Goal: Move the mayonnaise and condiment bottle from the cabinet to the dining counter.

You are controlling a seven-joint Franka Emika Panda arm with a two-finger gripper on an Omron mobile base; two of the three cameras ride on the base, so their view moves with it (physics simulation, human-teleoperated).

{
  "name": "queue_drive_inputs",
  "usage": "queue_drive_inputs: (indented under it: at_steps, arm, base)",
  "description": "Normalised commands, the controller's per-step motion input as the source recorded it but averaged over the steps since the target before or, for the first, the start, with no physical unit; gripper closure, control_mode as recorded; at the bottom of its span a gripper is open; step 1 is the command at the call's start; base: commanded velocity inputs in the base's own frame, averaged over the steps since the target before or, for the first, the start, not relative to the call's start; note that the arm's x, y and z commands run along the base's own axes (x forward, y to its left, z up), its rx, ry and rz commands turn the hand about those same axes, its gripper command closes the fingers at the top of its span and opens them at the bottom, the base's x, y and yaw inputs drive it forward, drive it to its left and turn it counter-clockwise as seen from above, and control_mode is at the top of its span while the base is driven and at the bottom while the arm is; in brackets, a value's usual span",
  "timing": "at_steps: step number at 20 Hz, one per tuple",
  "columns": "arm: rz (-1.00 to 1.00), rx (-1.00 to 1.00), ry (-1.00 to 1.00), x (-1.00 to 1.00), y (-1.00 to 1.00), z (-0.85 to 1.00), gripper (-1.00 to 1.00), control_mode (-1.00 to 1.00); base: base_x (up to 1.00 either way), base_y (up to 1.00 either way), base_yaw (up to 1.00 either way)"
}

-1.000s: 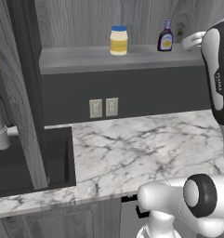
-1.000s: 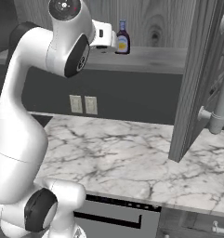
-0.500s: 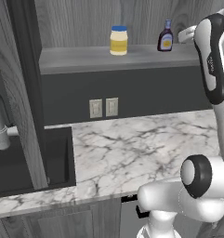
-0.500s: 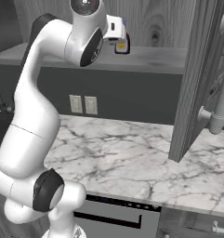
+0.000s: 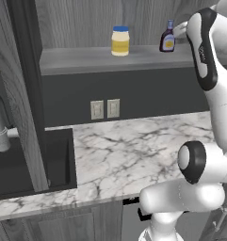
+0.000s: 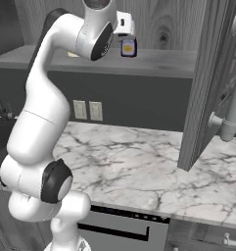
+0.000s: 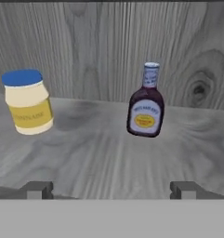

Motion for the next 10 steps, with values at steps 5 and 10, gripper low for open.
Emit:
queue_drive_inputs:
  at_steps: [5,10]
  arm:
    - [0.00,0.00,0.00,0.43,-0.02,0.00,-1.00,-1.00]
    - [0.00,0.00,0.00,0.35,-0.02,0.00,-1.00,-1.00]
  base:
    - [0.00,0.00,0.00]
    - [0.00,0.00,0.00]
